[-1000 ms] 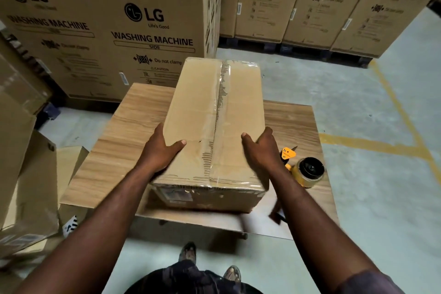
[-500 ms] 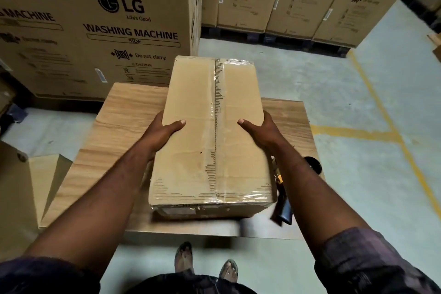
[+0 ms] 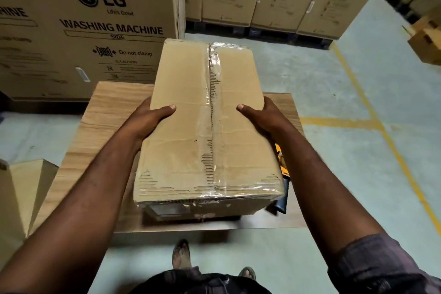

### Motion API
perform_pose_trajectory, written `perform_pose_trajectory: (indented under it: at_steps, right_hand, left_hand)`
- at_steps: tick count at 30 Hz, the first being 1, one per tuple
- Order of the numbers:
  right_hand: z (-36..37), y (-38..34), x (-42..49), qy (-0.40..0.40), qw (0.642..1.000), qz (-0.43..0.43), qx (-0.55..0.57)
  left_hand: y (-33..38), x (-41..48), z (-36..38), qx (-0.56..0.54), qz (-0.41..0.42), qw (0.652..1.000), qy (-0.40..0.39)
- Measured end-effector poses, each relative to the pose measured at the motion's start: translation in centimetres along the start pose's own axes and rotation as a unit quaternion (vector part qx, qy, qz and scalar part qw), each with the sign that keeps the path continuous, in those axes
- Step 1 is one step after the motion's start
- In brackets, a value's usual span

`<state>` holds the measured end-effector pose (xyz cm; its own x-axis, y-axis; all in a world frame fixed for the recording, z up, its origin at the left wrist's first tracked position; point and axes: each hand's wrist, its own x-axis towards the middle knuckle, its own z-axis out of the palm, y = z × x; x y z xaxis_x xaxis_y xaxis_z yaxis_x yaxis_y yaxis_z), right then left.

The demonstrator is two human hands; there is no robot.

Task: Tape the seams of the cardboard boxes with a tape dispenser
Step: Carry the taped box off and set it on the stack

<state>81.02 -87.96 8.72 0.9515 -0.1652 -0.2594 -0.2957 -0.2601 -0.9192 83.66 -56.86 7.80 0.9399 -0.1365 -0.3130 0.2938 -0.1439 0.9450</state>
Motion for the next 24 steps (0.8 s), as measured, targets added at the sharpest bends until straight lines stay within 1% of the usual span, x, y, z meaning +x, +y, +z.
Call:
perform_pose_trajectory:
  at_steps: [7,9,13,15,18,24]
  right_hand:
    - [-5.9,-2.4,-3.4,-0.023,1.000,0.004,0.013]
    - [-7.8,-2.1,-4.4,-0.026,0.999,-0.001,0.019]
    - [-13.6,0.2,-7.2,-0.035,0.999,-0.016,0.033]
    - [-16.7,1.3,-8.9,-0.045,0.998,-0.026,0.038]
    - [-22.1,3.5,-11.7,-0.045,0.997,-0.040,0.039]
    - [-29.9,6.4,-16.7,-0.037,0.998,-0.045,0.002]
  left_hand:
    - [6.4,-5.2,3.9,0.050,0.012,0.999,0.001]
    - [7.9,-7.4,5.8,0.068,0.019,0.997,0.013]
    - [9.1,-12.6,12.5,0.108,0.039,0.992,0.045]
    - [9.3,-14.9,15.8,0.105,0.042,0.992,0.057]
    - [9.1,-18.0,21.0,0.083,0.035,0.995,0.040]
    - [7.4,-22.8,28.9,0.046,0.056,0.997,0.029]
